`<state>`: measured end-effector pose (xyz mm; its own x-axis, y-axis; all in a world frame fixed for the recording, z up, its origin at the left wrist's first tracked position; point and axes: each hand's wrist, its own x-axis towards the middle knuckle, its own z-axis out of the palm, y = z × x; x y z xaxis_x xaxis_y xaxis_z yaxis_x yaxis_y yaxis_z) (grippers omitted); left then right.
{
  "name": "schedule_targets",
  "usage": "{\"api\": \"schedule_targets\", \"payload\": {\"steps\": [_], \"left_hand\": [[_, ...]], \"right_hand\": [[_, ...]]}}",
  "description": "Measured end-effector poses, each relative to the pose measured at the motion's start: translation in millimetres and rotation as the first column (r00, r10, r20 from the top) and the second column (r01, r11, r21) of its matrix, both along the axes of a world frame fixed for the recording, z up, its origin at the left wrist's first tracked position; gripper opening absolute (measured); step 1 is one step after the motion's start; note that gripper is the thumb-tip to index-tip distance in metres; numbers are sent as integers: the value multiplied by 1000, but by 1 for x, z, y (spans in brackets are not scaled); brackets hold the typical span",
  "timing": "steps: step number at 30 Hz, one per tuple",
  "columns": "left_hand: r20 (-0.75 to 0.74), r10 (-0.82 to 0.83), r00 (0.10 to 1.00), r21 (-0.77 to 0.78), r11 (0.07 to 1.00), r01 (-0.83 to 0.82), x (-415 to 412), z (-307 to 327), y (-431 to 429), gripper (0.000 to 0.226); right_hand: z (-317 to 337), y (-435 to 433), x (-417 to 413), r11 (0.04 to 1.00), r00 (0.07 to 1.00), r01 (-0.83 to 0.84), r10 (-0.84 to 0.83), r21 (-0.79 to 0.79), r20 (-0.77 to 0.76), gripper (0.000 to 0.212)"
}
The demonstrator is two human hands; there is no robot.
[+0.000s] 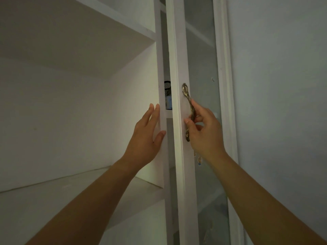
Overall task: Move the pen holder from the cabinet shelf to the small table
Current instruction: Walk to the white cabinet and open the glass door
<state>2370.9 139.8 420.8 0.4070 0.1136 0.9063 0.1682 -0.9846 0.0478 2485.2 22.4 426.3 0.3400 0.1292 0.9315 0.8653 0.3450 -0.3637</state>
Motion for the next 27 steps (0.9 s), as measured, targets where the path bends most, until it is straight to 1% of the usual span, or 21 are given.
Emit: {"api": "schedule_targets", "payload": {"steps": [6,9,14,19,23,27], "left_hand": [[1,-15,1000,-35,999,15,-1,0,-1,67],[9,-24,1000,-59,998,25,1,0,-3,67],[15,-29,999,-71,997,30,1,0,-5,66],[11,-34,999,-116,993,35,0,0,-9,66],[0,-41,999,-118,992,41,-1,0,-8,66],[-49,-64,997,-124,991,58,-9,0,-8,69]], "right_hand": [[-1,-23,5,998,998,-42,45,51,-53,49],[1,-35,15,999,998,-33,33,6,-47,50],[2,-32,14,998,998,-35,32,-54,-55,50],[1,-31,11,999,998,-11,8,-51,-66,50],[0,-31,10,999,997,12,-15,-40,-69,49],[1,-30,11,998,997,35,-39,-51,-68,49]]}}
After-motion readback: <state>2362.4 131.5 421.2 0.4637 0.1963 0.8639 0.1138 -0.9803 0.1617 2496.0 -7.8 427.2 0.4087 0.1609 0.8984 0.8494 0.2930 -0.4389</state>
